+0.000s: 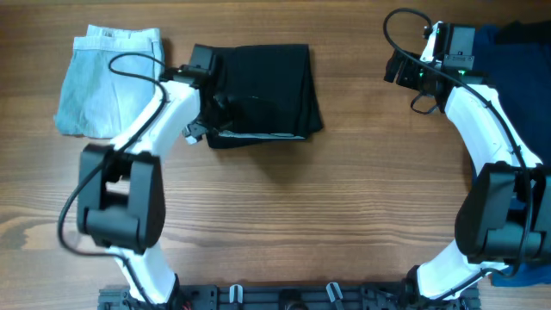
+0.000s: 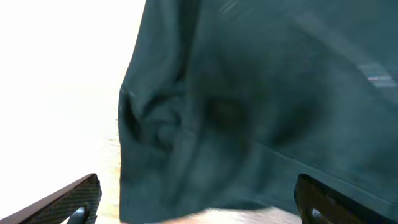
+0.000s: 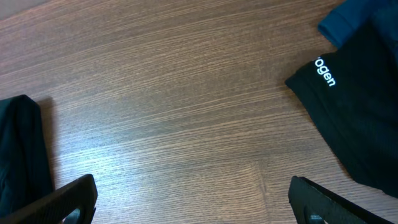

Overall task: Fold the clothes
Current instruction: 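Drag the black shorts leftward toward the grey folded garment, then lift and place the black shorts on top of the grey garment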

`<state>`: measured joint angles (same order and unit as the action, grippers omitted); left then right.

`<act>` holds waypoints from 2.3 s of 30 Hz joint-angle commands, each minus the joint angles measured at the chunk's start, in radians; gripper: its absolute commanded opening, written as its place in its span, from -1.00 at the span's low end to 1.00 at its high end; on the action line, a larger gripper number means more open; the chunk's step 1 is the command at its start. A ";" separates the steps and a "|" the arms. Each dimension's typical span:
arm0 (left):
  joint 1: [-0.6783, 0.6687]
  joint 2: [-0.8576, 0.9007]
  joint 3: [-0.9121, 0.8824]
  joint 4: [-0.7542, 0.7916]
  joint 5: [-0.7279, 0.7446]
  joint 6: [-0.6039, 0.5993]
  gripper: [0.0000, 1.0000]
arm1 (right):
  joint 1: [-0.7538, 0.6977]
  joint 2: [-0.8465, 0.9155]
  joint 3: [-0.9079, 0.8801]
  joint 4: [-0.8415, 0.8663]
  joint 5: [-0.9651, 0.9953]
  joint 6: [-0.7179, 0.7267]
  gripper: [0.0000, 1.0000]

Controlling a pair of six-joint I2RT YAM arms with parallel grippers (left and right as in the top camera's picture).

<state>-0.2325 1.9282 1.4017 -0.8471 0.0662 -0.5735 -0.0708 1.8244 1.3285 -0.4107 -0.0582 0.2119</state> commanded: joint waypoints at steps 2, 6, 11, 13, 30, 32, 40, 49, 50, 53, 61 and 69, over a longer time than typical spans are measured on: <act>0.006 -0.023 -0.001 0.035 0.054 0.147 0.99 | 0.001 0.004 0.001 0.003 0.013 -0.002 0.99; 0.006 0.020 -0.001 0.063 0.045 0.150 1.00 | 0.001 0.004 0.001 0.003 0.013 -0.002 0.99; 0.006 0.085 -0.001 0.067 -0.011 0.113 0.99 | 0.001 0.004 0.001 0.002 0.013 -0.002 0.99; 0.006 0.109 -0.001 0.068 -0.035 0.113 0.99 | 0.001 0.004 0.001 0.002 0.013 -0.002 0.99; 0.006 0.137 -0.093 0.179 -0.071 0.068 0.25 | 0.001 0.004 0.001 0.002 0.013 -0.002 0.99; 0.006 0.137 -0.093 0.176 -0.072 0.068 -0.30 | 0.001 0.004 0.001 0.003 0.013 -0.002 0.99; 0.006 0.121 -0.068 0.176 -0.117 0.136 -0.92 | 0.001 0.004 0.001 0.003 0.013 -0.002 0.99; 0.006 -0.043 0.042 0.176 -0.387 0.420 -0.92 | 0.001 0.004 0.001 0.002 0.013 -0.002 0.99; 0.006 -0.064 0.048 0.179 -0.422 0.436 -0.92 | 0.001 0.004 0.001 0.003 0.013 -0.002 0.99; 0.006 -0.123 0.052 0.210 -0.512 0.499 -0.92 | 0.001 0.004 0.001 0.003 0.013 -0.002 0.99; 0.089 -0.198 0.053 0.335 -0.551 0.675 -0.92 | 0.001 0.004 0.001 0.002 0.013 -0.002 0.99; 0.226 -0.201 0.053 0.333 -0.551 0.751 -0.92 | 0.001 0.004 0.001 0.002 0.013 -0.002 0.99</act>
<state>-0.0574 1.7603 1.4296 -0.5251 -0.4526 0.1181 -0.0708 1.8244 1.3285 -0.4107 -0.0582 0.2119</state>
